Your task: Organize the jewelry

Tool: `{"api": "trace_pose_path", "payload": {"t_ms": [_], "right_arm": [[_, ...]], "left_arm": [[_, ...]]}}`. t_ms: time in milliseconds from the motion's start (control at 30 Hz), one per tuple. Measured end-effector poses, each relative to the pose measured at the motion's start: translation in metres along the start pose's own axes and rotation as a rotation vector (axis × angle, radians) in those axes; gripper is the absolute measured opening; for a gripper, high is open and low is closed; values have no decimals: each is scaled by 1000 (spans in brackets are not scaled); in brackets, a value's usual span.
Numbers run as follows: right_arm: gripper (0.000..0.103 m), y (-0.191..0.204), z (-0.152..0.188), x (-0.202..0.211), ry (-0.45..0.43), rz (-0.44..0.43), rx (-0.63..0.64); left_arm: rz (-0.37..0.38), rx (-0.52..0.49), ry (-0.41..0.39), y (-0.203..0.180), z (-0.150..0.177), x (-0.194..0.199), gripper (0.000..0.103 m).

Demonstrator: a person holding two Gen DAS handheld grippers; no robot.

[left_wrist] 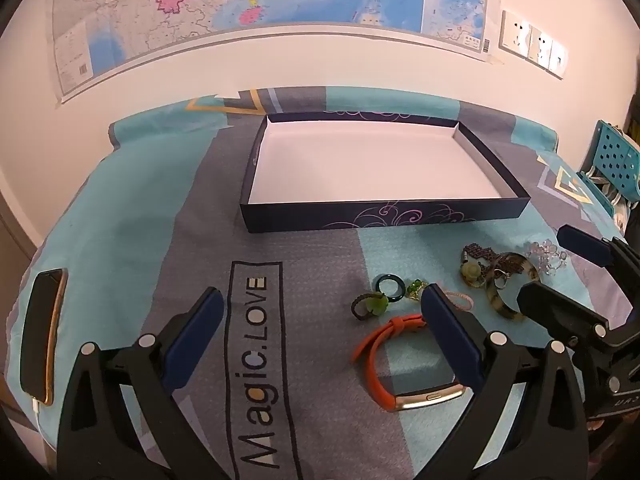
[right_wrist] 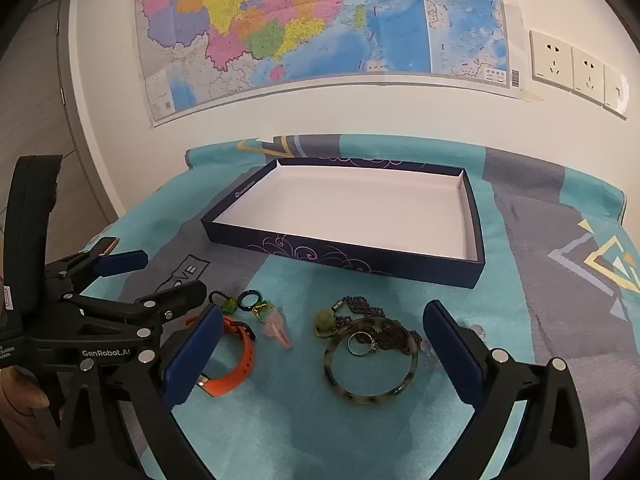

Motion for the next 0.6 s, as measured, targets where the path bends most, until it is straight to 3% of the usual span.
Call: {"api": "trace_pose_path", "payload": {"t_ms": [600], "right_arm": [[97, 1, 0, -1, 3, -18, -4]], "left_arm": [[-2, -5, 1, -3, 2, 0, 97]]}}
Point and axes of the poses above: each gripper's, at about its wrist camera, not at the fingertips, and x roughly against the way its jaws point, y to its left, z to its underside, the point moved 3 cm from there along -x, roughly the way its jaws point, and after that the axes turned 11 degrees about y, right-handed, at the moved point
